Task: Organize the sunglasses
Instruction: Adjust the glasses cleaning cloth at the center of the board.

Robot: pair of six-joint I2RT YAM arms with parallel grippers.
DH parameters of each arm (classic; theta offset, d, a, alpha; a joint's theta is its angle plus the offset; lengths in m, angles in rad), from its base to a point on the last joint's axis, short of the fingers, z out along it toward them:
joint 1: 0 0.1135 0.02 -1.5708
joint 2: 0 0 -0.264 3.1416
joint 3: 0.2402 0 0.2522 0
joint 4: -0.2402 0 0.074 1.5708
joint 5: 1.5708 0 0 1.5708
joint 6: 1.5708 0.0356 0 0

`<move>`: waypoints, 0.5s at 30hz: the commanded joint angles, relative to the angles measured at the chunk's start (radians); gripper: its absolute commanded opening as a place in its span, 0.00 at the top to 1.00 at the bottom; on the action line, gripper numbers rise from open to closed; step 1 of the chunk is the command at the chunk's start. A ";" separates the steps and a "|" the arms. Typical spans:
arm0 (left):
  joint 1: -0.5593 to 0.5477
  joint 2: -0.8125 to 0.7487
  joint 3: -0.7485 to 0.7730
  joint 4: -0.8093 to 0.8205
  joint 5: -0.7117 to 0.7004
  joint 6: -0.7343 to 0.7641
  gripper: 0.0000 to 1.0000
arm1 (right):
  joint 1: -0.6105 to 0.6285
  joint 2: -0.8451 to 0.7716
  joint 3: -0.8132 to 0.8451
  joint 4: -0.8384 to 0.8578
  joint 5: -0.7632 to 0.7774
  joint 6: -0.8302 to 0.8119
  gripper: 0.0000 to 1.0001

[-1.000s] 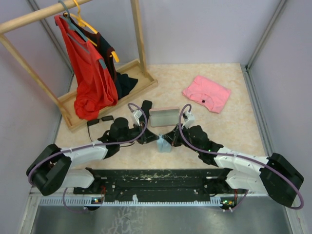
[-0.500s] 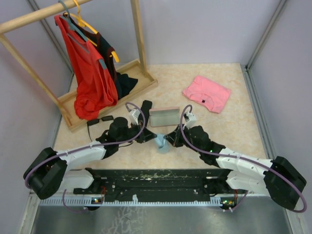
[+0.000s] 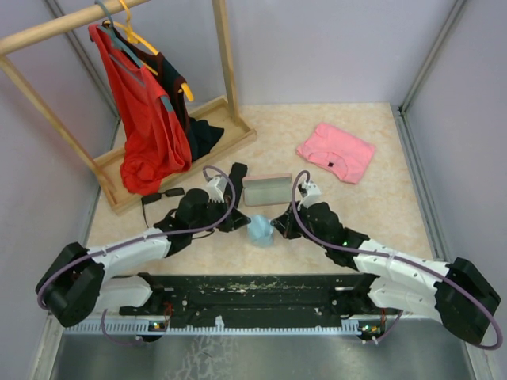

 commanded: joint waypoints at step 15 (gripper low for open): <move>-0.044 -0.176 0.181 -0.343 -0.121 0.221 1.00 | -0.005 -0.133 0.177 -0.243 0.024 -0.223 1.00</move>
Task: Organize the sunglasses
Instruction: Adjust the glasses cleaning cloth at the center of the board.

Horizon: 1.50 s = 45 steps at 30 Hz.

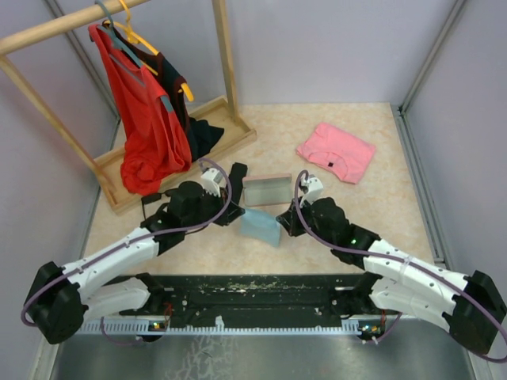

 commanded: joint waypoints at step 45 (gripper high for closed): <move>-0.090 0.480 0.094 0.239 -0.267 0.177 1.00 | -0.222 0.459 0.049 0.252 -0.095 -0.145 1.00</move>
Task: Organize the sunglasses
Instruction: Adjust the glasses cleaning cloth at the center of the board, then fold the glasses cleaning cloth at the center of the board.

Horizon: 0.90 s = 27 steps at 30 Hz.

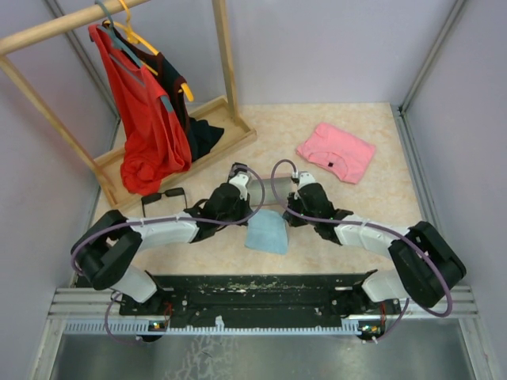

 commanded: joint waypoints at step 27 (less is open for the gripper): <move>0.010 -0.048 -0.185 0.293 0.126 0.115 1.00 | -0.021 -0.058 -0.087 0.113 -0.129 -0.093 1.00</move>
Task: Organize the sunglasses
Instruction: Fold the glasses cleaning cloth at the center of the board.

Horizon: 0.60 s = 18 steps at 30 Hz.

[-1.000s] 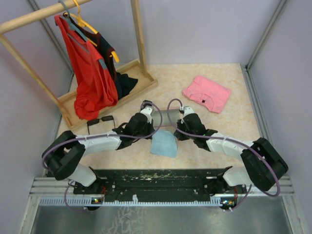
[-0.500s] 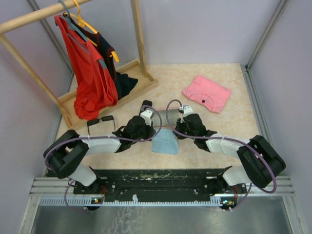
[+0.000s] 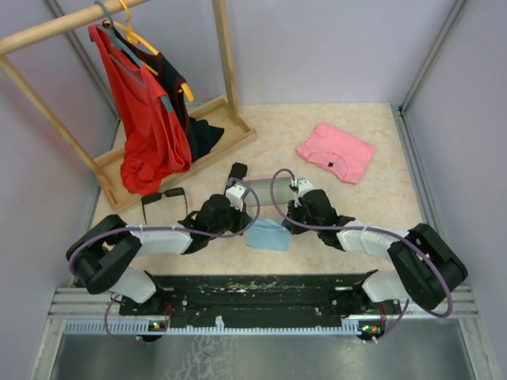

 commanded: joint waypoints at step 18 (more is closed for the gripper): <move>0.004 -0.029 -0.054 0.043 0.096 0.011 1.00 | -0.007 -0.109 -0.023 -0.081 -0.094 -0.019 1.00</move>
